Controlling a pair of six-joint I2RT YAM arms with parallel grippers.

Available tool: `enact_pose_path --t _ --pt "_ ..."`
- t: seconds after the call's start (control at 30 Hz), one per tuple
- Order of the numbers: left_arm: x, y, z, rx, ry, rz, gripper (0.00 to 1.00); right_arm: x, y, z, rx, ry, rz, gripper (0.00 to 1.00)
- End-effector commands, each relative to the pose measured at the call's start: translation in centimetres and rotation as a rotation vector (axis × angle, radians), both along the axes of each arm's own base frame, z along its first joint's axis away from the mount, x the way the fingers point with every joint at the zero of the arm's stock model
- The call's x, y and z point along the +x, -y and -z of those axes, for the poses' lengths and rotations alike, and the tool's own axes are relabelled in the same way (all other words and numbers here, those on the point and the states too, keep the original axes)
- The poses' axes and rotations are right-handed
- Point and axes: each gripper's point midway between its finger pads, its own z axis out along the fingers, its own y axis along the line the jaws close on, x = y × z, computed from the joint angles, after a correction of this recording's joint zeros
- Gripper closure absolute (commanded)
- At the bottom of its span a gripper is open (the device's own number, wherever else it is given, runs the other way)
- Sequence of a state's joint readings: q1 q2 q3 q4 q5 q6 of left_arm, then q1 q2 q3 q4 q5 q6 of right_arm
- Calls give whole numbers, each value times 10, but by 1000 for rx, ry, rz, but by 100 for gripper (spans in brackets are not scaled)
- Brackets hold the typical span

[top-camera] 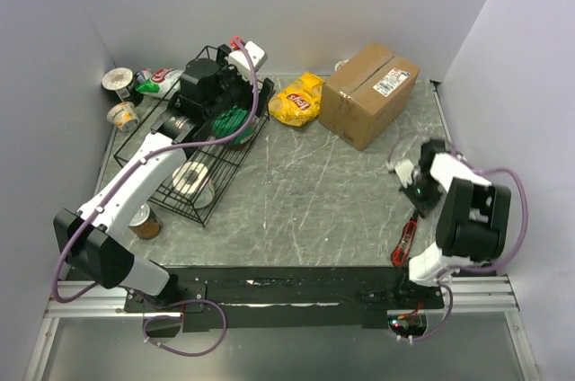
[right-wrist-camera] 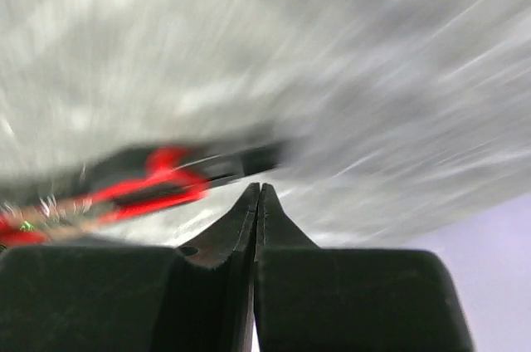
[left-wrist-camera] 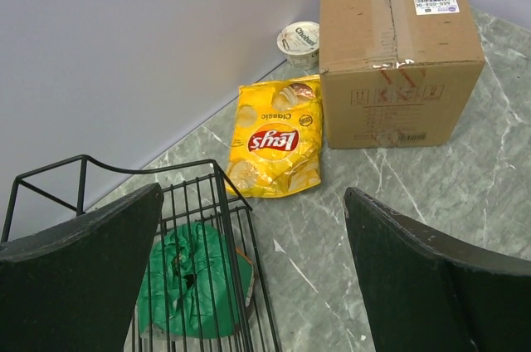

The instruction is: Unpack the express box

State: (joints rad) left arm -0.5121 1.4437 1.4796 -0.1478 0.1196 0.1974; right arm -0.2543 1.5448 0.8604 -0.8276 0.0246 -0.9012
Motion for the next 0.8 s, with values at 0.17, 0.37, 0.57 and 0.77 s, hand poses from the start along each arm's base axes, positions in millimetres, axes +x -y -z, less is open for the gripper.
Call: enact_pose_path --t 0.17,0.37,0.57,0.77 --pt "-5 -4 -5 13 28 -6 4 90 -123 -24 233 23 -112 100" --pt "-9 -10 -10 24 51 -20 4 136 -103 -77 209 215 211 65" --pt "-11 -8 -9 11 58 -4 4 51 -31 -61 90 86 411 19" --pt "-12 -6 -1 -4 43 0 4 -20 -38 -37 122 6 339 15"
